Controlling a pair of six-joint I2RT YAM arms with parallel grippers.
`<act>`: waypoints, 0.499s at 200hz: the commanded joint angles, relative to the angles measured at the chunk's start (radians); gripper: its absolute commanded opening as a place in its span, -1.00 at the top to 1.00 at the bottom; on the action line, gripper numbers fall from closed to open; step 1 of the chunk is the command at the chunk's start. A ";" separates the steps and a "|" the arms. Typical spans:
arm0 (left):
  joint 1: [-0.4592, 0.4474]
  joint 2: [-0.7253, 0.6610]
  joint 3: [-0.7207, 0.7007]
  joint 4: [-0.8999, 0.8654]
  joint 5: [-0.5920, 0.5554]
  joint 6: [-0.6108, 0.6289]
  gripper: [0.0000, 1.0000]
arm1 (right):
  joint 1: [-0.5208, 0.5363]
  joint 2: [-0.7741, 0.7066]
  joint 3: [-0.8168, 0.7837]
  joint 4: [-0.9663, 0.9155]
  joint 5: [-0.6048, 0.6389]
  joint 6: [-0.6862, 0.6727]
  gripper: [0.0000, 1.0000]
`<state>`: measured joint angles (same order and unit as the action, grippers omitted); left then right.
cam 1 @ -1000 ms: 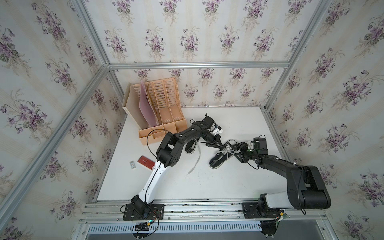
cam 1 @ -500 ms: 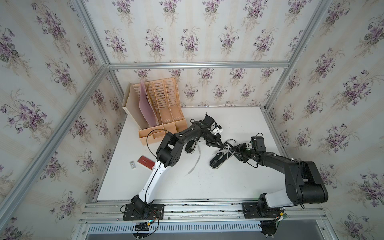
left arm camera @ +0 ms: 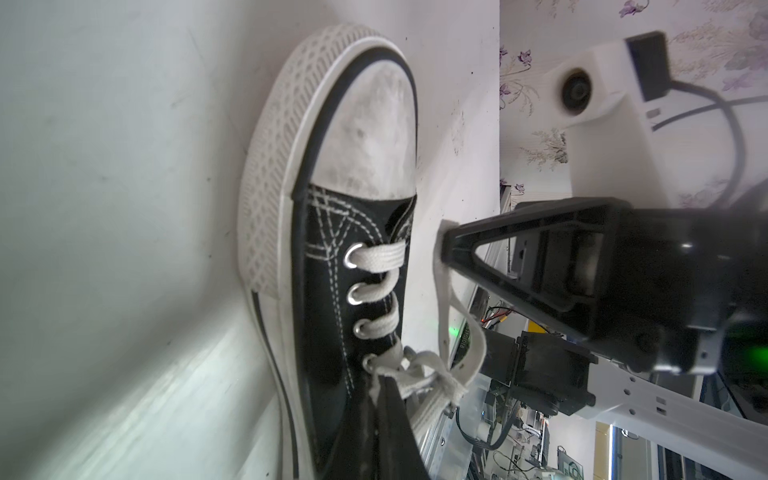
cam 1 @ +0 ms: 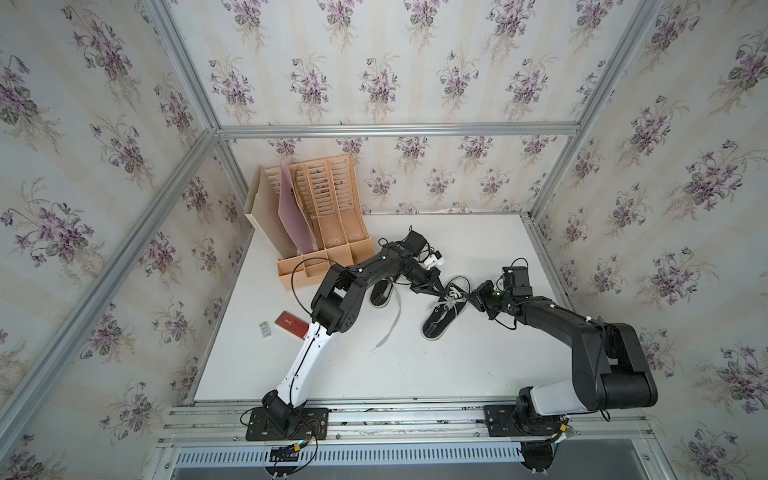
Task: Tie the shoes
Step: Tie the shoelace on the shoe.
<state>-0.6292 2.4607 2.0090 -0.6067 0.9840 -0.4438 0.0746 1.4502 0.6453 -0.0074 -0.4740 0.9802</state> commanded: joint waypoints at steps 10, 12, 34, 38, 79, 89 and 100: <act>0.011 -0.034 -0.024 0.028 -0.020 0.017 0.92 | 0.002 -0.018 0.021 -0.087 0.047 -0.069 1.00; 0.012 -0.036 -0.025 0.029 -0.020 0.019 0.92 | 0.002 -0.018 0.019 -0.087 0.048 -0.070 1.00; 0.017 -0.047 -0.041 0.038 -0.030 0.016 0.93 | 0.002 -0.020 0.012 -0.106 0.068 -0.077 1.00; 0.018 -0.049 -0.043 0.038 -0.031 0.017 0.93 | 0.002 -0.023 0.011 -0.109 0.075 -0.077 1.00; 0.023 -0.063 -0.076 0.049 -0.040 0.016 0.96 | 0.002 -0.040 0.036 -0.184 0.165 -0.116 1.00; 0.025 -0.065 -0.083 0.050 -0.043 0.016 0.97 | 0.002 -0.042 0.043 -0.207 0.186 -0.130 1.00; 0.026 -0.066 -0.086 0.051 -0.045 0.016 0.97 | 0.001 -0.042 0.043 -0.221 0.204 -0.137 1.00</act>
<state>-0.6075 2.4069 1.9285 -0.5728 0.9504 -0.4412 0.0765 1.4128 0.6788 -0.1596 -0.3519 0.8860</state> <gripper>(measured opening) 0.067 0.067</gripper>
